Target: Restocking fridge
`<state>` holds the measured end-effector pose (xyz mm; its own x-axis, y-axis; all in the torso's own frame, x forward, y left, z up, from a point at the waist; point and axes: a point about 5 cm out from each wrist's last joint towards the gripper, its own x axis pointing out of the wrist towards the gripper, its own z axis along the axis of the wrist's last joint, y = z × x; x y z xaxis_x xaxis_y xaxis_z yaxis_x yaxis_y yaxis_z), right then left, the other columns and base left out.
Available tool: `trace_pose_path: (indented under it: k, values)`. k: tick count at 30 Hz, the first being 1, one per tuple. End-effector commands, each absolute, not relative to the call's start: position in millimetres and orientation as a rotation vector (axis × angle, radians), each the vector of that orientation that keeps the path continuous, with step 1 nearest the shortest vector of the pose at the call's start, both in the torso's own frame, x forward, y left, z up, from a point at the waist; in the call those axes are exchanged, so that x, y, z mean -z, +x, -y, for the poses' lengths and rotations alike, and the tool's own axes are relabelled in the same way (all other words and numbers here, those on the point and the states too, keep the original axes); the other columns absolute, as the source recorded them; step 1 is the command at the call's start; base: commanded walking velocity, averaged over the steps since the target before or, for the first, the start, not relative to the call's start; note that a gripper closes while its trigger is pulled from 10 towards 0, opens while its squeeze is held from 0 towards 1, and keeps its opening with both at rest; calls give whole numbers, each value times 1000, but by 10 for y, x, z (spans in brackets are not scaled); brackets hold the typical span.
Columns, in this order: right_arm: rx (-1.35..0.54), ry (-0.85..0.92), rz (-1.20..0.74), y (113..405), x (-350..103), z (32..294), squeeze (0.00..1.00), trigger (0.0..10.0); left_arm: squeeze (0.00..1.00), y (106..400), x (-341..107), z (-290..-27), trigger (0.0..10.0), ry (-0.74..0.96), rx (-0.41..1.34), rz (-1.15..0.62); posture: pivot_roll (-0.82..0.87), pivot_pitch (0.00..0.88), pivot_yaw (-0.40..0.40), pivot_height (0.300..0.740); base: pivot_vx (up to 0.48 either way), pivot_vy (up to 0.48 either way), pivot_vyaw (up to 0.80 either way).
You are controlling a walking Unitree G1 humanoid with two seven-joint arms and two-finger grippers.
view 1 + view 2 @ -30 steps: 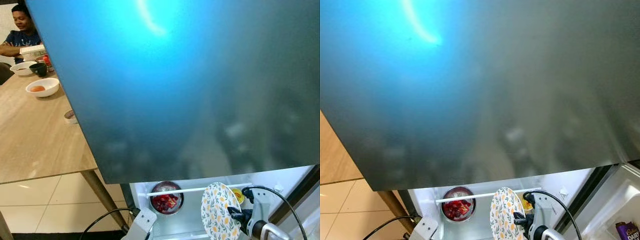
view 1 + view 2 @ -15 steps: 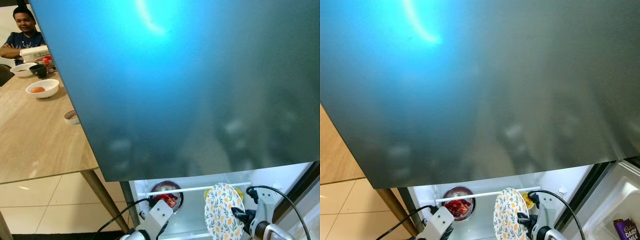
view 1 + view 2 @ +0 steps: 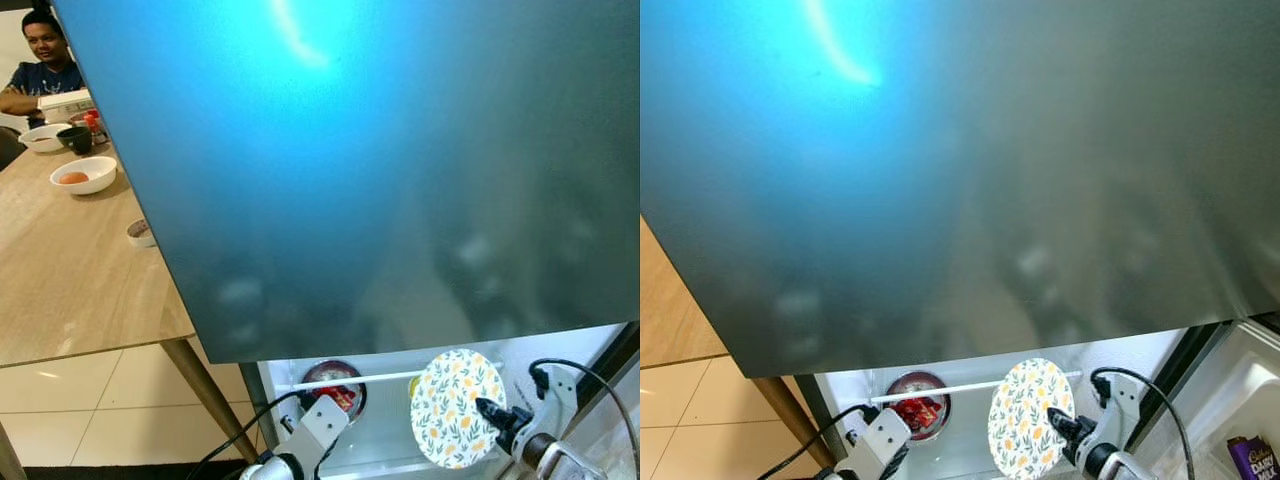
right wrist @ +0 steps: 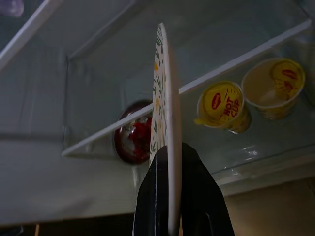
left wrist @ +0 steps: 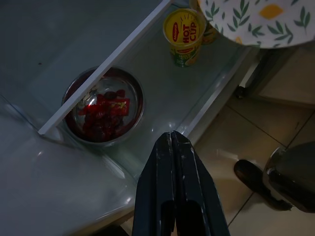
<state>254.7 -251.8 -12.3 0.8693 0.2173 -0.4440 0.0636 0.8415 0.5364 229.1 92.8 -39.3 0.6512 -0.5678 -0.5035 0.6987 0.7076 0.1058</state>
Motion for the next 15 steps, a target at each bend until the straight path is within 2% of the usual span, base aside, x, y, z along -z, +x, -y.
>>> trace_pose_path:
  k: [1, 9, 15]
  values:
    - [-90, 594, -488, 2593, 72, 2531, 0, 10000, 0, 2355, 317, -863, 10000, 300, 752, -409, -88, 0, 32, 670, 0, 0, 0]
    - [-92, 608, -484, 2598, 65, 2532, 0, 10000, 0, 2358, 231, -638, 10000, 296, 879, -343, -88, 0, 32, 635, 0, 0, 0]
    - [-89, 622, -480, 2596, 72, 2518, 0, 10000, 0, 2371, 185, -554, 10000, 319, 908, -302, -89, 0, 36, 605, 0, 0, 0]
